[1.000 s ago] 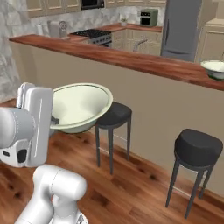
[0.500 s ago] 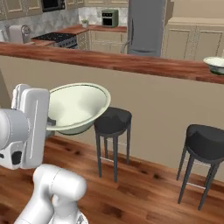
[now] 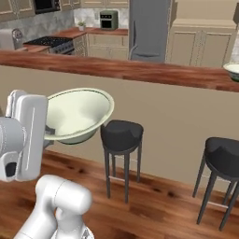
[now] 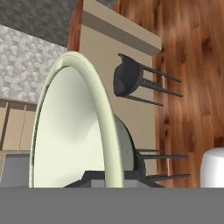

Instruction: Pick up the bowls from the cabinet and place each bowl in front of a stool on the dining counter.

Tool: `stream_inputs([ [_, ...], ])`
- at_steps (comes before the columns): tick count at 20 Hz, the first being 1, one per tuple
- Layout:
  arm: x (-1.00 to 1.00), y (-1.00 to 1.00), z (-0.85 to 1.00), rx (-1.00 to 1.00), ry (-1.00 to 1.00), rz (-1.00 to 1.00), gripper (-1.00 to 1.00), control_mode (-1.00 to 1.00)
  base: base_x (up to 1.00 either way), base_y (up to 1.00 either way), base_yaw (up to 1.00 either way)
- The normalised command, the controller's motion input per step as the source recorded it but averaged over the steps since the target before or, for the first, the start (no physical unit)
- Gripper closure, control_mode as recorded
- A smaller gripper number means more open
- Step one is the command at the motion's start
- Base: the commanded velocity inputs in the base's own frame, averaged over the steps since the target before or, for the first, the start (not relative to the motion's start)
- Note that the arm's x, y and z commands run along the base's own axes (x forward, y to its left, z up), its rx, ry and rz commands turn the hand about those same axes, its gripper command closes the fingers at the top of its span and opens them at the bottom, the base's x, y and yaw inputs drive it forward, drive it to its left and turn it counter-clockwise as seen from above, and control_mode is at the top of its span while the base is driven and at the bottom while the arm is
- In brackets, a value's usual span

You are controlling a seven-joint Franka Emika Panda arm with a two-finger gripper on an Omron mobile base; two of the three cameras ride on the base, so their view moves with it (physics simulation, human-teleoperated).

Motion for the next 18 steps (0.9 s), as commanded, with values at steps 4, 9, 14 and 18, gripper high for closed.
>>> stream_inputs([
  [4, 0.0, 0.0, 0.0, 0.0, 0.0, 0.0, 1.0, 1.0, 0.52, -0.03, 0.01],
  [9, 0.0, 0.0, 0.0, 0.0, 0.0, 0.0, 1.0, 1.0, 0.63, 0.18, 0.0],
  [14, 0.0, 0.0, 0.0, 0.0, 0.0, 0.0, 1.0, 1.0, 0.81, 0.03, 0.0],
  [18, 0.0, 0.0, 0.0, 0.0, 0.0, 0.0, 1.0, 1.0, 0.86, 0.05, 0.0],
])
